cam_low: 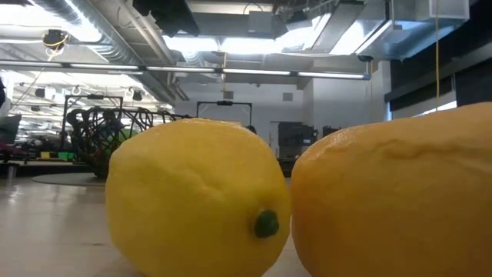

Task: Build produce basket
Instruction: Put the bottom green cucumber into the black wire basket

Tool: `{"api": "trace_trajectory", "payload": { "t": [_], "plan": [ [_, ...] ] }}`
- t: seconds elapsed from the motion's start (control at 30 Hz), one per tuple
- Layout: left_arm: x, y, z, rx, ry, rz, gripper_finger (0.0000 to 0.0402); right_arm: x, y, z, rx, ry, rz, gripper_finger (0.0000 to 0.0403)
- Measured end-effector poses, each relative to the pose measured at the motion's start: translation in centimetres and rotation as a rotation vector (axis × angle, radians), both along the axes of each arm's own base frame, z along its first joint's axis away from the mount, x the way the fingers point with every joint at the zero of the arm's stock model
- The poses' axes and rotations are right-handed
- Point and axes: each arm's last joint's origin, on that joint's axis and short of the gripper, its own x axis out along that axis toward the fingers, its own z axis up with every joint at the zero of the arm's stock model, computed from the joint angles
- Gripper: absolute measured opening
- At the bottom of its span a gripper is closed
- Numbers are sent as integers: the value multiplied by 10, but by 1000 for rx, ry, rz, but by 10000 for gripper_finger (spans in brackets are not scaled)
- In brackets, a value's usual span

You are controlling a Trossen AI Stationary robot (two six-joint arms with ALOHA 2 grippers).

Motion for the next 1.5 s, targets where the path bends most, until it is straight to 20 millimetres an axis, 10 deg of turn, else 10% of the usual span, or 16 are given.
{"api": "trace_trajectory", "payload": {
  "t": [0.93,1.5],
  "plan": [
    [0,2,0,14,-2,66,92,1,2,-8,0,57,16,360],
    [0,2,0,15,-1,67,92,13,-11,-1,63,65,64,118]
  ]
}}
